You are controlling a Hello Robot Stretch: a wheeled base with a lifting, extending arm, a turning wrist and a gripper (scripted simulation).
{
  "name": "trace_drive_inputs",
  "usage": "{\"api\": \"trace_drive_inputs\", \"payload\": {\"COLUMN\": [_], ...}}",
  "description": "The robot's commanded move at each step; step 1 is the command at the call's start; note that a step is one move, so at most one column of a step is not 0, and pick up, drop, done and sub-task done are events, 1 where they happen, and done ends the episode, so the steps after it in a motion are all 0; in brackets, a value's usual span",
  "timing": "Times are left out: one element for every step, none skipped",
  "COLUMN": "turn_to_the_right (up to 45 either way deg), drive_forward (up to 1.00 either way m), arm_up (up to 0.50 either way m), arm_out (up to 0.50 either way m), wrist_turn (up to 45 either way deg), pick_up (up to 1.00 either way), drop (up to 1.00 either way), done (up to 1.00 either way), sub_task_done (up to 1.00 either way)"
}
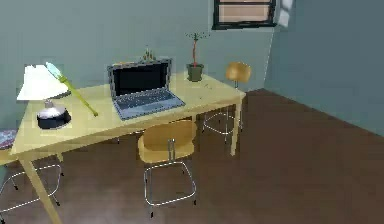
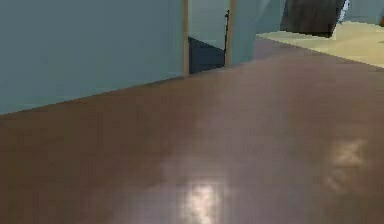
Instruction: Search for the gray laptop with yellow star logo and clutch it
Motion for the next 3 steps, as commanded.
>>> {"api": "trace_drive_inputs", "payload": {"turn_to_the_right": [45.0,45.0,6.0], "drive_forward": [0.00,0.00,0.00], "arm_up": [0.00,0.00,0.00], "arm_out": [0.00,0.00,0.00], "wrist_turn": [0.0,0.0,0.0], "pick_up": [0.00,0.00,0.00], "drop": [0.00,0.00,0.00], "done": [0.00,0.00,0.00], "sub_task_done": [0.00,0.00,0.00]}}
